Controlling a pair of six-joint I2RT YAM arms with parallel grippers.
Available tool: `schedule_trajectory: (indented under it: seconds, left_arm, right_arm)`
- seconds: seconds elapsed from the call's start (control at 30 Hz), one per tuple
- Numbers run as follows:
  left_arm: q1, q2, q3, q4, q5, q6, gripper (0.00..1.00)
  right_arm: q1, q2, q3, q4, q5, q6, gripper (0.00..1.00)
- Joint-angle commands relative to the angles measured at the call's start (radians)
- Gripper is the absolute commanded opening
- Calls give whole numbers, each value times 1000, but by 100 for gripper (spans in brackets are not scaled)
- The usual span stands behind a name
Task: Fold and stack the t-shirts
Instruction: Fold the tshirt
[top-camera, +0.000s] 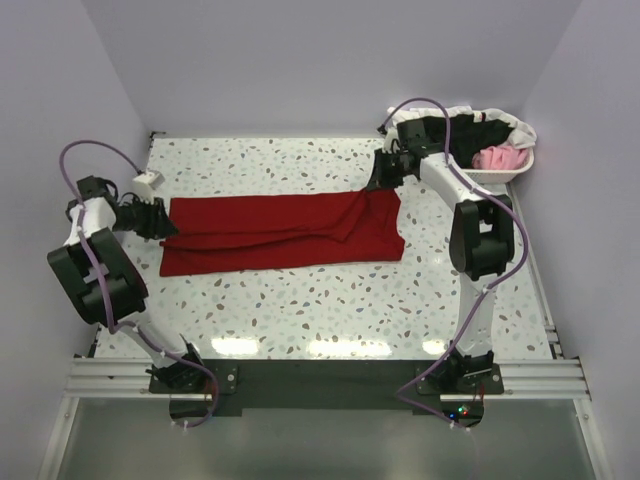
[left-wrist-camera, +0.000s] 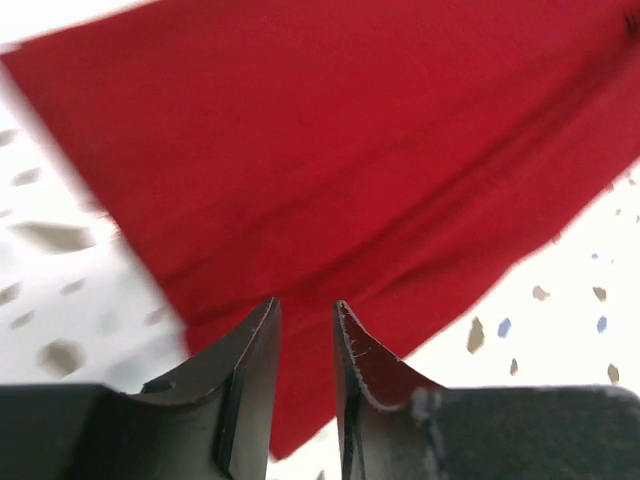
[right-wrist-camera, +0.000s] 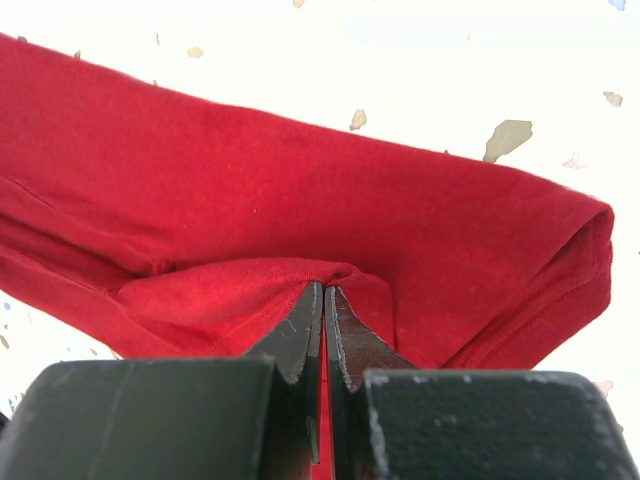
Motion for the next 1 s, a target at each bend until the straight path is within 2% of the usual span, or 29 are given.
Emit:
schedule_trajectory:
  seconds: [0.0,0.07,0.4,0.63,0.97]
  left_arm:
    - [-81,-38,-78,-96,-25,119,30]
    - [-125,-41,-106,-70,-53,110,26]
    - [-240,28,-118,13,-134,32,21]
    - [-263,63,-99,38,-145,13,21]
    - [-265,124,-11,184,-205,-142,24]
  right_arm:
    - [-6,-18,5,51,38,40,0]
    - [-7,-16,2,51,47,48,0]
    - [-9,-15,11,66,90,75,0]
    - [-7,-9,10,74,119,94,0]
    - [-7,2,8,63,126,98,0]
